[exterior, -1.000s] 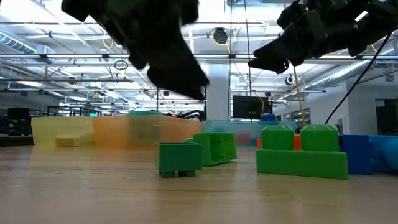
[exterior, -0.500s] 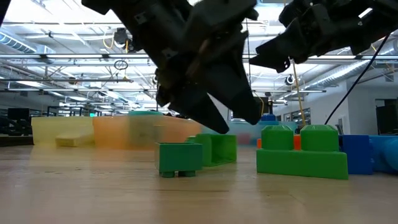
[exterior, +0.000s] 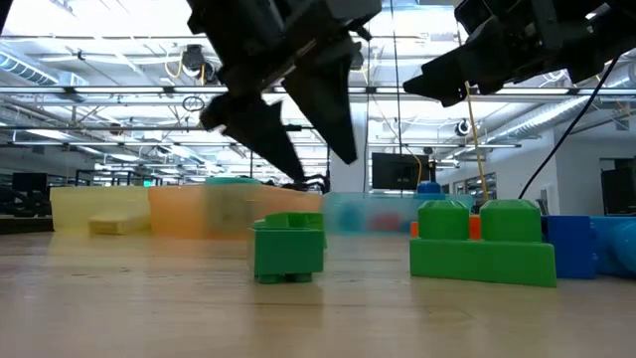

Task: Pick & Place Toys
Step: Put the middle green game piece into the blue bin

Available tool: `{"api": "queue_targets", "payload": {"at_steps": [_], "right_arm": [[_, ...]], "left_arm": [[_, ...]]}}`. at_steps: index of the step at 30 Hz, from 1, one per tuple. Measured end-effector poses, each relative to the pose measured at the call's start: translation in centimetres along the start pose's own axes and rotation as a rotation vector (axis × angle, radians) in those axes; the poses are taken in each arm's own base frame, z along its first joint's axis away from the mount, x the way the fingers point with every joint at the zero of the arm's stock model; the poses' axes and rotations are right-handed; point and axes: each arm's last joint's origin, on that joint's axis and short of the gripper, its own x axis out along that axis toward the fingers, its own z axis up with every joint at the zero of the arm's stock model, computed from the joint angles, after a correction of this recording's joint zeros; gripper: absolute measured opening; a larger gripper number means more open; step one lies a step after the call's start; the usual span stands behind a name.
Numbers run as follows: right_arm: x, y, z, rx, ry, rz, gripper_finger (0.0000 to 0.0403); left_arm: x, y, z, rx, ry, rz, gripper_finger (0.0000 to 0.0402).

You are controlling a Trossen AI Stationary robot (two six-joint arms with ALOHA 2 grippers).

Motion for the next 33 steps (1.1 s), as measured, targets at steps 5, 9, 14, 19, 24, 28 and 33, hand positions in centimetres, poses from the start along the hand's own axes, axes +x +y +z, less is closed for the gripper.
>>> {"api": "queue_targets", "payload": {"at_steps": [5,9,14,19,24,28,33], "right_arm": [[0.0,0.1,0.0,0.000,0.000,0.005,0.0226],[0.0,0.1,0.0,0.000,0.001,0.005,0.0226],[0.0,0.1,0.0,0.000,0.001,0.005,0.0225],[0.0,0.1,0.0,0.000,0.000,0.006,0.0220],[0.0,0.1,-0.1,0.030,0.008,0.005,0.0215],[0.0,0.1,-0.2,0.027,0.025,0.006,0.0216],[0.0,0.1,-0.3,0.020,0.031,0.006,0.0219]], "left_arm": [[-0.3,0.1,-1.0,-0.154,0.054,0.064,0.0310],[0.6,-0.1,-2.1,-0.215,0.079,0.097,0.0310],[2.3,-0.3,-3.2,-0.187,0.098,0.119,0.0310],[3.9,0.2,-3.5,-0.197,0.108,0.159,0.0310],[4.4,0.3,-3.4,-0.179,0.104,0.173,0.0301],[4.5,0.5,-3.4,-0.128,0.114,0.182,0.0248],[4.2,0.6,-3.2,-0.072,0.118,0.171,0.0170]]}}
